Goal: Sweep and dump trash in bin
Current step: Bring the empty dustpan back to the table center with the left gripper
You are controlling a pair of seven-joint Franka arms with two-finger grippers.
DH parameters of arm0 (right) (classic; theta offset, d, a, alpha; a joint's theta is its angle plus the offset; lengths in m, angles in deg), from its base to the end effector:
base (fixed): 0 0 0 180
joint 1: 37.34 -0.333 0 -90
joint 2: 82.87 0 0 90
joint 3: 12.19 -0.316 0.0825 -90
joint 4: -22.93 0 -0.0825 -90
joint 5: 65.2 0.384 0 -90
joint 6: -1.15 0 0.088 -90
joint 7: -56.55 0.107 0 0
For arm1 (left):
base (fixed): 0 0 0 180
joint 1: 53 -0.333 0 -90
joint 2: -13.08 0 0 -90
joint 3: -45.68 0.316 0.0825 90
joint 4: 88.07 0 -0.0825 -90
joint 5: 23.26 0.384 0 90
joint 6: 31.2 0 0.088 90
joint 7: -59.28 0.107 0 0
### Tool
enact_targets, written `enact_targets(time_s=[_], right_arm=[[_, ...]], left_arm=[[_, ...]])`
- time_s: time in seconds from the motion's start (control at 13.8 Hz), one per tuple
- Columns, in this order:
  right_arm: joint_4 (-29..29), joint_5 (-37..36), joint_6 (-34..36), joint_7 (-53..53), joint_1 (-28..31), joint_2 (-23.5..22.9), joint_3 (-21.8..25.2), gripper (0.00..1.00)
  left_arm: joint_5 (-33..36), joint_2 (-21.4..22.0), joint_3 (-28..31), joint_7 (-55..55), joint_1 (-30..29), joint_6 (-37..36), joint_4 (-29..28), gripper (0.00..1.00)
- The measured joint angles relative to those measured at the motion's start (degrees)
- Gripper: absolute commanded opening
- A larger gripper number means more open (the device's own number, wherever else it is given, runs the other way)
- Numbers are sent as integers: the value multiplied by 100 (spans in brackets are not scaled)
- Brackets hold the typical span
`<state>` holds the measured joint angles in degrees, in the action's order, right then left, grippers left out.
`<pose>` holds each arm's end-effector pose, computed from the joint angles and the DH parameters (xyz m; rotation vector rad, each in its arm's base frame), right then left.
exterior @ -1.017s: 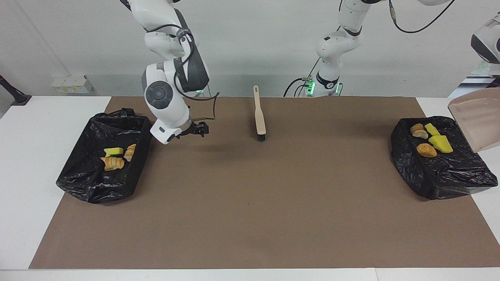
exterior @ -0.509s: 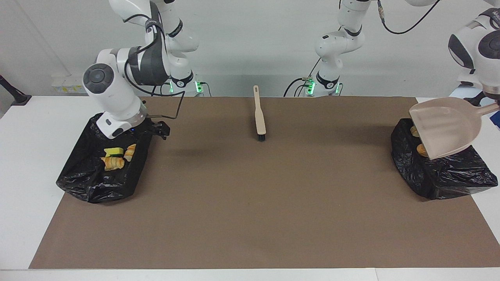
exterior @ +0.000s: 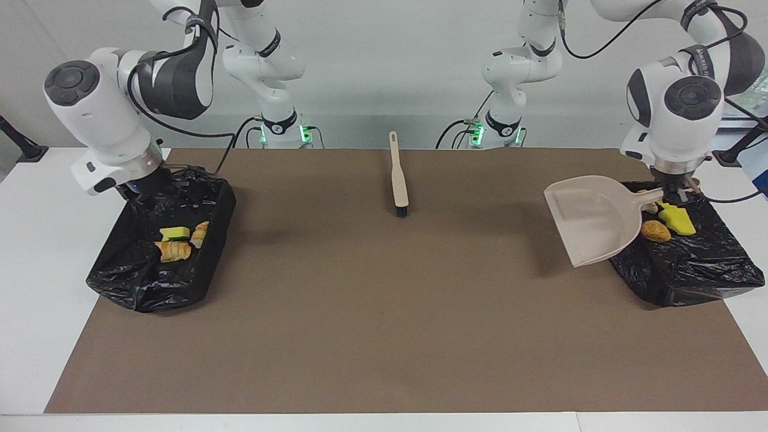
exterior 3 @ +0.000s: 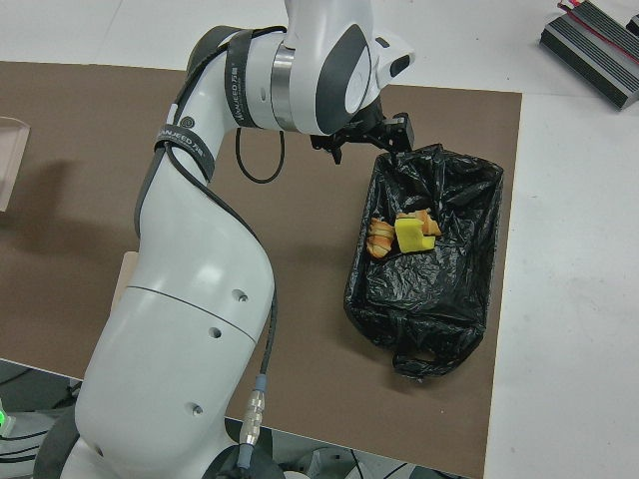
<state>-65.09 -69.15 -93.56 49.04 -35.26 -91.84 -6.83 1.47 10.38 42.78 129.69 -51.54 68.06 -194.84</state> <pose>0.6000 -0.0813 0.5577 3.0632 0.0139 -0.0760 0.5586 -0.0038 0.4815 -2.1582 1.8442 0.5395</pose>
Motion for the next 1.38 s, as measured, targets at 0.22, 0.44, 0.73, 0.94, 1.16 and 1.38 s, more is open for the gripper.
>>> enact_targets(time_s=[0.22, 0.44, 0.73, 0.94, 1.16, 1.38], right_arm=[[26, 26, 244, 233, -76, 468, -8, 100], [21, 41, 569, 535, -207, 714, -44, 100], [-23, 51, 671, 655, -220, 748, -41, 100], [-53, 198, 682, 808, -219, 748, -39, 100], [-53, 433, 683, 1321, -225, 755, -74, 100], [-53, 486, 683, 1445, -297, 763, -152, 100]], left_arm=[[-728, -186, -14, -2079, 855, -8, -217, 0], [-1766, -448, -18, -4295, 1408, 71, -221, 0], [-2493, -709, -14, -6037, 2171, 568, -89, 0], [-2794, -1117, -16, -7465, 2630, 779, 394, 0], [-2979, -1455, -18, -8562, 2875, 960, 729, 0], [-3070, -1509, -22, -9384, 3060, 1152, 774, 0]])
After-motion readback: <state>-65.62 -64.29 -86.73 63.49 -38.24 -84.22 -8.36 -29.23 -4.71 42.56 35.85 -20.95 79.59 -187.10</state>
